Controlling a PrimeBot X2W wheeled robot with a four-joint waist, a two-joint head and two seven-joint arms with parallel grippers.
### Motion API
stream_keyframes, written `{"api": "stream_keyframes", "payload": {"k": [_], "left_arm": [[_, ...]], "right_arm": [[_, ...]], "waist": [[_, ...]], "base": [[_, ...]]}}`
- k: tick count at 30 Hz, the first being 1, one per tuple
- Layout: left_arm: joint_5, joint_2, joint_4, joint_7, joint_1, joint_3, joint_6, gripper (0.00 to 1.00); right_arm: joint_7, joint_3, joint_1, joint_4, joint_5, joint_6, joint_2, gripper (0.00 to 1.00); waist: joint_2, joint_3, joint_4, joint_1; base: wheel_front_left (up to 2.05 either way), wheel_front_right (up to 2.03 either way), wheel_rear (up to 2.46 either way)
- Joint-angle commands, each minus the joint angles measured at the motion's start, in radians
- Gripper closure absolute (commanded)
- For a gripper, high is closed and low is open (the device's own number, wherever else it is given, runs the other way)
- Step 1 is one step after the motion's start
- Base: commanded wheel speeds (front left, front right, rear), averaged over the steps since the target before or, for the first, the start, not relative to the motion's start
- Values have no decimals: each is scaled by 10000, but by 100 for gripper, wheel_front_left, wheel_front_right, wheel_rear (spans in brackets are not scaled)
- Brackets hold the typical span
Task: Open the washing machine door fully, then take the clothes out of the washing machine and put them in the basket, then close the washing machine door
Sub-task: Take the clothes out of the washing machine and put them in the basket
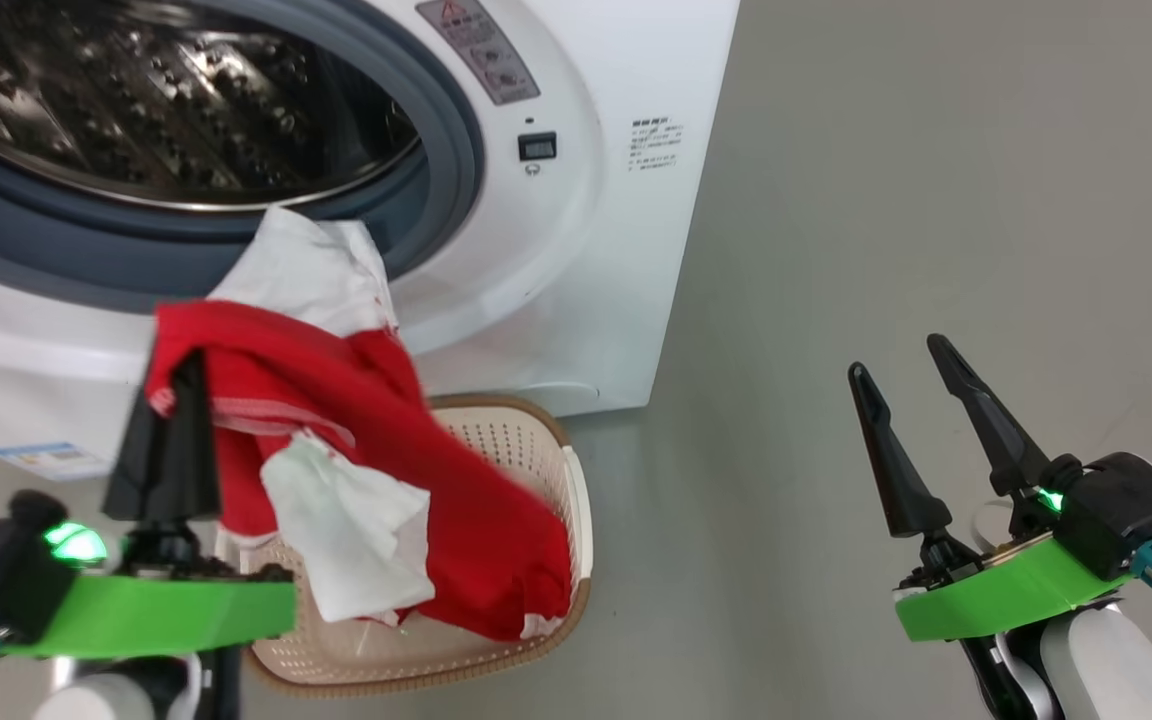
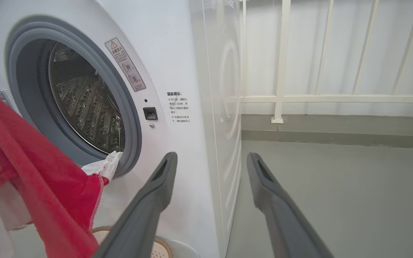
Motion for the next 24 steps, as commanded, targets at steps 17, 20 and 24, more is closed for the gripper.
{"api": "stream_keyframes", "payload": {"k": [17, 20, 24], "left_arm": [[-646, 90, 4055, -447, -1758, -147, -141, 100], [-709, 109, 5017, -532, -2127, -196, -225, 100], [-737, 164, 6375, -566, -2619, -288, -309, 100]], "right_arm": [[-63, 356, -984, -384, 8, 62, -89, 0], [-63, 362, -1100, -393, 5, 62, -75, 0], [-63, 396, -1245, -379, -9, 62, -49, 0]], "waist": [[0, 1701, -172, 0], [0, 1882, -220, 0], [0, 2097, -269, 0]], "base": [[0, 0, 0], [0, 0, 0], [0, 0, 0]]}}
